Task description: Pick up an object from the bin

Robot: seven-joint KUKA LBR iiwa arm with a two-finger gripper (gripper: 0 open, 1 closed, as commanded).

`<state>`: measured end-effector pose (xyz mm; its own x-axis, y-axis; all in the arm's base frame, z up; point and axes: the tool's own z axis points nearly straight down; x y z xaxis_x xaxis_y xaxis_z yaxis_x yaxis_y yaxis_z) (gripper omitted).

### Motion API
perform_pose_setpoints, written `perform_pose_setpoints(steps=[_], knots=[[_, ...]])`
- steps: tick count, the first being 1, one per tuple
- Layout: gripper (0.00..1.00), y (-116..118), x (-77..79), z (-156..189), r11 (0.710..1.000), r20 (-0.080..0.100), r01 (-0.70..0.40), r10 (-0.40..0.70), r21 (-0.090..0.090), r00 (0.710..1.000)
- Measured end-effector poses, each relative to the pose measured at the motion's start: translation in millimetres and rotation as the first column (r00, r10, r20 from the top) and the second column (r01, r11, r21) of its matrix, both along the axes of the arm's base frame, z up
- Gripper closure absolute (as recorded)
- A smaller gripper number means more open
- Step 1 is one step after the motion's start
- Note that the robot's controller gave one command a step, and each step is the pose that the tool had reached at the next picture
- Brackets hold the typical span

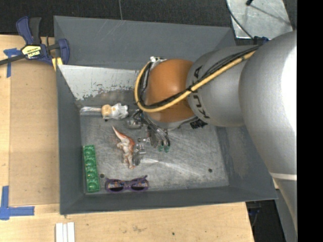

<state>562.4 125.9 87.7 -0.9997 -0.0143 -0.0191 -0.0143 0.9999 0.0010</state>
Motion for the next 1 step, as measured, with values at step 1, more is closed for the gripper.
perform_pose_setpoints(steps=[1], knots=[[0.00,0.4,-32.3,-0.2,0.996,0.027,0.086,-0.086,0.007,0.996]])
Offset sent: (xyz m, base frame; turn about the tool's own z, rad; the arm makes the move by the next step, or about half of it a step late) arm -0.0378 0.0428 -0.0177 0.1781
